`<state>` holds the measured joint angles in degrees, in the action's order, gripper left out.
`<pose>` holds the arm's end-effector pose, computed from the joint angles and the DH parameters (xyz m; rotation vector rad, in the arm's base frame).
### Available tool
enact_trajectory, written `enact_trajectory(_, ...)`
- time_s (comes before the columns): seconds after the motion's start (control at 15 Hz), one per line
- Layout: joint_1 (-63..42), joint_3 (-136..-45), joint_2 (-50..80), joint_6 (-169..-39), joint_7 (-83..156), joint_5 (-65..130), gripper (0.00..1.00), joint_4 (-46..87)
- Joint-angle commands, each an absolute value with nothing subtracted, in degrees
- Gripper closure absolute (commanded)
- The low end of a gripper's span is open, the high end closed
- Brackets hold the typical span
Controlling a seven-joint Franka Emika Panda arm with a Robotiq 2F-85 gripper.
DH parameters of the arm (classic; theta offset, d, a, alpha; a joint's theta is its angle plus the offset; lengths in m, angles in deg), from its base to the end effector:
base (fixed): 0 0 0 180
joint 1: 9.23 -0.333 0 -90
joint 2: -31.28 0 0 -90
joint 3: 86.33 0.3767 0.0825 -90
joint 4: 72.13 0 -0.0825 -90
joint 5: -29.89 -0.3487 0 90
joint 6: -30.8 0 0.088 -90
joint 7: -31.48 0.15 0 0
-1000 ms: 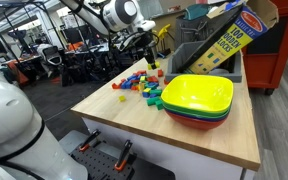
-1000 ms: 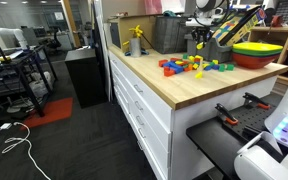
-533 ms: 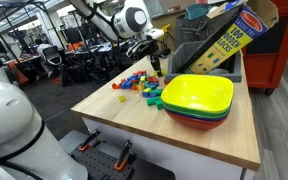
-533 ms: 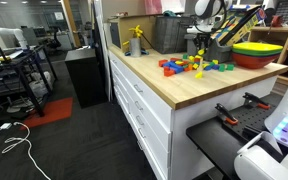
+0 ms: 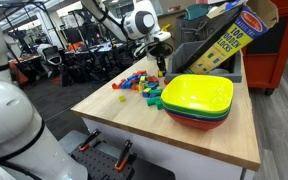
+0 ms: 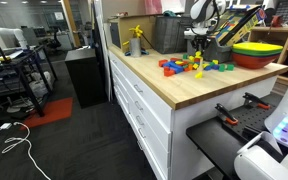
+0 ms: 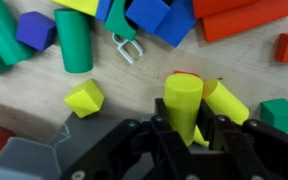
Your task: Pick up the yellow cylindrical block and move it forward and to the left
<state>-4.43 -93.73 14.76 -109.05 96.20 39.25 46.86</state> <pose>0.5752 -0.1259 0.3386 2.4940 -1.7335 0.2023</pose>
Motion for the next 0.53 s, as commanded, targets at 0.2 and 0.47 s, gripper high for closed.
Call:
enact_trajectory(0.2,-5.5,-96.1,13.2,-103.4,94.1,39.1,0.92,44.1)
enact_trajectory(0.47,-6.1,-96.0,13.1,-102.1,94.4,39.2,0.92,44.2)
